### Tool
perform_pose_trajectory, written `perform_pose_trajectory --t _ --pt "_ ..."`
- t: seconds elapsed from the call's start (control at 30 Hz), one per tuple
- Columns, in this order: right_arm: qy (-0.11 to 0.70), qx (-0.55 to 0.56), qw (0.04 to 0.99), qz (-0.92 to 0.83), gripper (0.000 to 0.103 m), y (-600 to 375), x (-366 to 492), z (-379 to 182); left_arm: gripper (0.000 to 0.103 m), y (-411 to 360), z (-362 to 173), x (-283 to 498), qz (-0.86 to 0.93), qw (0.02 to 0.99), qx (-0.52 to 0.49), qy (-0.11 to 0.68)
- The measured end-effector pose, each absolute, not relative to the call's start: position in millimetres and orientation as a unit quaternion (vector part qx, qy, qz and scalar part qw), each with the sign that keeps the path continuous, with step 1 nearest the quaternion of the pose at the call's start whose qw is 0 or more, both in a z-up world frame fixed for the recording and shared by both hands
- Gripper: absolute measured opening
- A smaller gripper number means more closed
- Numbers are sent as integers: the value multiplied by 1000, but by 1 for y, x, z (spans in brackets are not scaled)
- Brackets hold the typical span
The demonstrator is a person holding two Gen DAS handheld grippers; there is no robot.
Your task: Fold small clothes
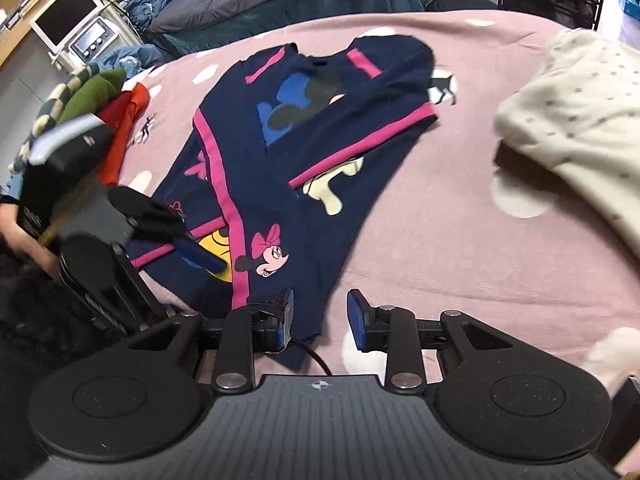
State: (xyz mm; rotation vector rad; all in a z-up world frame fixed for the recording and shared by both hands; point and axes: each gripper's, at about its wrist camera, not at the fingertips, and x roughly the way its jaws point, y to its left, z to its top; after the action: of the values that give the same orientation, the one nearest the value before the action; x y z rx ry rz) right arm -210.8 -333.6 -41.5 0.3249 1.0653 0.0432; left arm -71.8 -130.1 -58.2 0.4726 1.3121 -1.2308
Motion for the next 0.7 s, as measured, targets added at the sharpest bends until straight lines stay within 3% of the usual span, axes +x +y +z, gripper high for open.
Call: perform_pose_trajectory --t 0.13,0.37,0.5,0.57,0.7 --pt "512 112 851 40 53 -304 -189 -65 72 -84 -69 -37 -440 656 240 565" --pt "515 33 851 98 52 -257 -162 -95 74 6 -86 -1 -332 703 215 591" --pt "571 -18 817 86 52 -251 -163 -127 83 38 -99 1 -292 721 201 595" --pt "562 -14 822 91 54 -254 -168 -125 88 47 -105 1 -287 726 200 593" --pt "557 45 825 82 54 -270 -162 -110 88 46 -98 12 -289 737 185 582"
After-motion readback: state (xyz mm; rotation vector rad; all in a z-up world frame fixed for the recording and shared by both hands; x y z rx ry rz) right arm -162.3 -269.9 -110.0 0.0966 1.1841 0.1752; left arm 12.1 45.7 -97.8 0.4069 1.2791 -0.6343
